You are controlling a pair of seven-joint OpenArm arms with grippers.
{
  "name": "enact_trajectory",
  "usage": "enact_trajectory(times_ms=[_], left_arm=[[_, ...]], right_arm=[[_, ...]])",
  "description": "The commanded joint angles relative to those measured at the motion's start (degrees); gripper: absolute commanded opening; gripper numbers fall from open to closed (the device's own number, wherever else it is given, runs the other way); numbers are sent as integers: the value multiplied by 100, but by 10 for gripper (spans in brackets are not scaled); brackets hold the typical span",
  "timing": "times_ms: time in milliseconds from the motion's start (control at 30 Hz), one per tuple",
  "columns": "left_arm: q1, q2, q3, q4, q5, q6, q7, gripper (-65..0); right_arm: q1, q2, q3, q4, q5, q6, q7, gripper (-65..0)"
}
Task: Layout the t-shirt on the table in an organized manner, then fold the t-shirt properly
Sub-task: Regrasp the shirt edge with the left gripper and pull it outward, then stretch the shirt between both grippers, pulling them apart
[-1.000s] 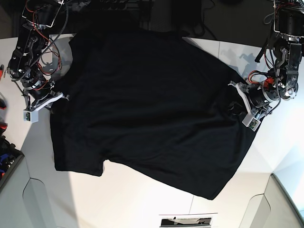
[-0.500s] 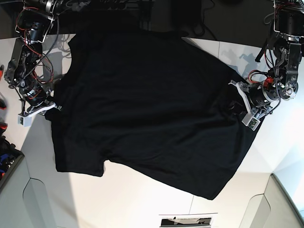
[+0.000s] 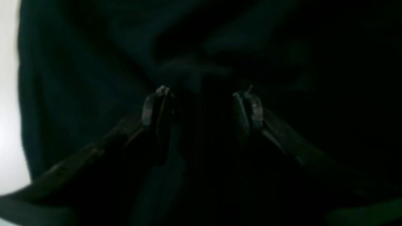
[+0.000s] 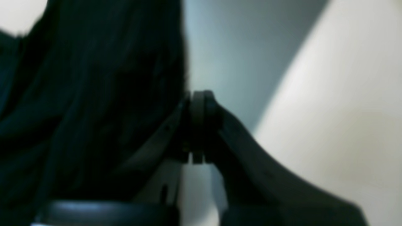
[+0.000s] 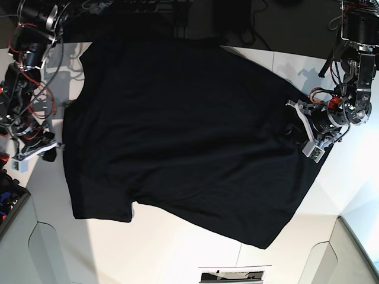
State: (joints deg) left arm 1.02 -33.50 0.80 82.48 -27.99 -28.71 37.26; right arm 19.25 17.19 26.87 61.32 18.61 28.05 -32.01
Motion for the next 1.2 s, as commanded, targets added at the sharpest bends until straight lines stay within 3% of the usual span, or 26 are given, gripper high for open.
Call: enact_trajectory(times_ms=[0, 133, 267, 300, 400, 567, 767, 833, 933, 1100, 1167], left_arm=[[-153, -114, -61, 83, -50, 79, -109, -314], [-197, -114, -186, 146, -304, -76, -142, -314], [-195, -116, -393, 214, -990, -1047, 385, -314], [-195, -131, -400, 214, -1233, -1129, 605, -314], [-181, -195, -400, 216, -1849, -1129, 1108, -314], [-181, -516, -400, 232, -2564, -1129, 1163, -314], [-153, -756, -398, 229, -2621, -1129, 2166, -314], [-63, -861, -400, 229, -2603, -1129, 2024, -314], [66, -1021, -463, 229, -2280, -1129, 1386, -314], [92, -992, -844, 223, -2173, -1129, 822, -314], [92, -949, -841, 164, -1818, -1129, 527, -315]], right_arm=[[122, 131, 11, 87, 234, 28, -52, -650], [59, 304, 31, 98, 942, 197, -732, -650], [-304, 278, 48, 337, 1781, 372, -964, -650], [-420, 254, 48, 439, 1873, 374, -973, -650], [-710, 129, 48, 787, 1937, 374, -988, -650], [-1119, -37, 48, 1458, 1993, 374, -1012, -650], [-1408, -184, 48, 1996, 2041, 374, -1071, -650], [-1403, -216, 42, 2013, 2111, 374, -1067, -650], [-1405, -214, 37, 2011, 2251, 376, -1163, -650], [-1419, -295, 37, 2013, 2546, 503, -1471, -650], [-1495, -376, 35, 2013, 2649, 529, -1493, -650]])
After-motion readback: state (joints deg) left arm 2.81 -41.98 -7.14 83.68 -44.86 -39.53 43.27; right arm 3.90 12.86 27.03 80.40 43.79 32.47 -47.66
